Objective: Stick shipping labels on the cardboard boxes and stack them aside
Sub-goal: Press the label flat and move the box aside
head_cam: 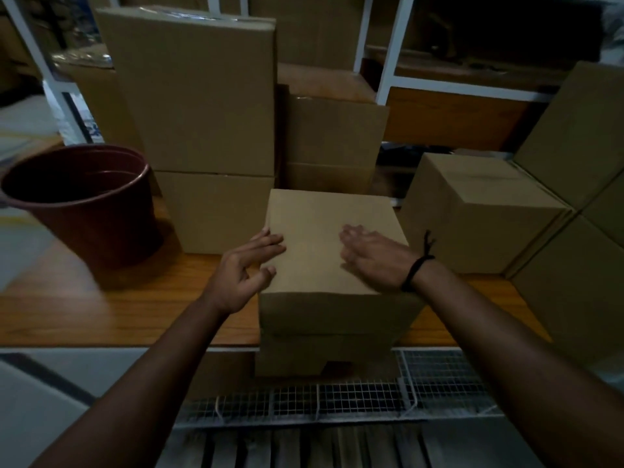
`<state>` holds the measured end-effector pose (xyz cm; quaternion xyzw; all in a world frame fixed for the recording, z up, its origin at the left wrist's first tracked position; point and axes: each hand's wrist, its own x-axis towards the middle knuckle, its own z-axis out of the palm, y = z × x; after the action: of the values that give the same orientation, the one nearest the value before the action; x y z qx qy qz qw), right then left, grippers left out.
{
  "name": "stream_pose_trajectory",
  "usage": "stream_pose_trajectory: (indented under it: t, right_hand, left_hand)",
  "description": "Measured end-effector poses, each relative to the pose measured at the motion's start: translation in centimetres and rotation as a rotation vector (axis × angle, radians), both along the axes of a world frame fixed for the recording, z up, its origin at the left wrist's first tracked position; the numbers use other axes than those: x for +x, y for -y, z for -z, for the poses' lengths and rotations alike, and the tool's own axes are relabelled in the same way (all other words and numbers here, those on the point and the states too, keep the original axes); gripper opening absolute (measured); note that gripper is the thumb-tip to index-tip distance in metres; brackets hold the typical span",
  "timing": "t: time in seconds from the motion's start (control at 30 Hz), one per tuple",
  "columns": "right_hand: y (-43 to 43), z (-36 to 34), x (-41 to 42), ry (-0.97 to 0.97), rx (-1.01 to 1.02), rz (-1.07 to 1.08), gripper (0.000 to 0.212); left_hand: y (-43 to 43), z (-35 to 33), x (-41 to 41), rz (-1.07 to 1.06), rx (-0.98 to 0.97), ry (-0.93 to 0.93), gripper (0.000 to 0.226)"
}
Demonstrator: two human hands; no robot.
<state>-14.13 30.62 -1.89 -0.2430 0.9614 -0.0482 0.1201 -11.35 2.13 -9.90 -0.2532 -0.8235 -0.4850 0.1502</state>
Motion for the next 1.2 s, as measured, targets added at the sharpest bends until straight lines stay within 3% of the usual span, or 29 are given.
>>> stream_pose_trajectory:
  t: [0.1,0.27,0.43,0.6,0.8,0.9,1.07,1.2]
  right_hand:
    - [1.3,0.5,1.1,0.035,-0.023,-0.206,0.057]
    - [-0.6,-0.5,-2.1,-0.016,0.005,0.065,0.053]
    - [3.3,0.4,1.1,0.003,-0.003,-0.203,0.058]
    - [0.1,-0.7,-2.3,0.010,-0.004,0.179,0.055]
    - [3.1,0.7,3.1,0.031,-0.047,-0.096,0.057]
    - [-2.3,0.5,2.1,0.066,-0.083,0.102,0.050]
    - [-6.6,2.2,4.6,-0.097,-0.282,0.285,0.061]
    - [-7.4,5.1,8.4,-0.279,-0.641,0.244,0.056]
  left_hand:
    - [0.0,0.1,-0.1,0.002,-0.008,-0.023,0.043]
    - [-0.3,0.0,0.3,-0.023,-0.002,-0.024,0.043]
    - [-0.6,0.2,0.3,-0.054,-0.002,-0.027,0.048]
    - [-0.8,0.2,0.3,-0.068,-0.019,-0.050,0.050]
    - [-1.1,0.6,0.2,-0.092,-0.004,-0.100,0.049]
    - [-1.2,0.5,0.1,-0.081,0.007,-0.093,0.050]
    - [-1.3,1.0,-0.1,-0.081,0.065,-0.082,0.048]
    - [-1.3,0.6,-0.1,-0.035,0.145,0.019,0.046]
